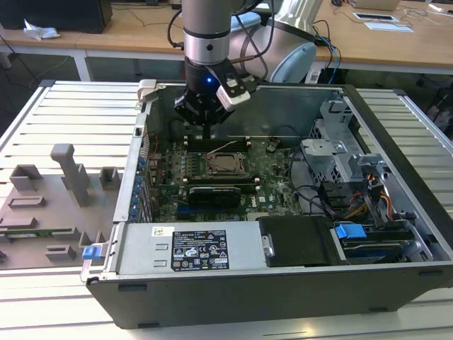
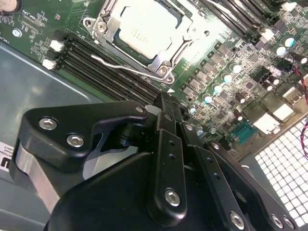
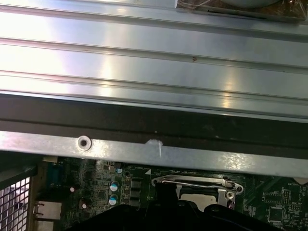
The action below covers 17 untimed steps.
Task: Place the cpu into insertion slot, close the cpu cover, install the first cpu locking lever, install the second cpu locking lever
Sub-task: 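Install the first cpu locking lever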
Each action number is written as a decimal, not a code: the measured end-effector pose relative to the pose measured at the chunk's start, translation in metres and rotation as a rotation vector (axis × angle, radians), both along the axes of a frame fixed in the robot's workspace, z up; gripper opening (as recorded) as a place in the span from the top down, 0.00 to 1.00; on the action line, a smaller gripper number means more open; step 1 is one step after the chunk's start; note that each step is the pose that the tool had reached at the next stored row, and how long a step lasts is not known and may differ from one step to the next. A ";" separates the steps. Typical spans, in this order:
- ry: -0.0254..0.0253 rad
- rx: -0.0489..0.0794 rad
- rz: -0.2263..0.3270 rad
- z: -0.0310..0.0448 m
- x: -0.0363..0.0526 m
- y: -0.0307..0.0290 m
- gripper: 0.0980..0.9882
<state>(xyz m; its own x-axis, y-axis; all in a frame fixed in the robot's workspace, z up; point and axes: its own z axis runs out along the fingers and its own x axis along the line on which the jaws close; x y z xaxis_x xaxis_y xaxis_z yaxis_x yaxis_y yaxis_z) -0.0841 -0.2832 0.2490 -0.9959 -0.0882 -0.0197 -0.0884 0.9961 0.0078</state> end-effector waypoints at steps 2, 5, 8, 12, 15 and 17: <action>0.0001 0.000 0.000 -0.0009 0.0000 0.0000 0.99; -0.0001 0.000 0.000 -0.0025 0.0008 0.0000 0.99; 0.0003 0.000 0.000 -0.0057 0.0031 0.0000 0.99; 0.0014 0.000 0.000 -0.0101 0.0078 0.0000 0.99; 0.0015 0.000 0.000 -0.0115 0.0104 0.0000 0.99; 0.0017 0.000 0.000 -0.0123 0.0119 0.0000 0.99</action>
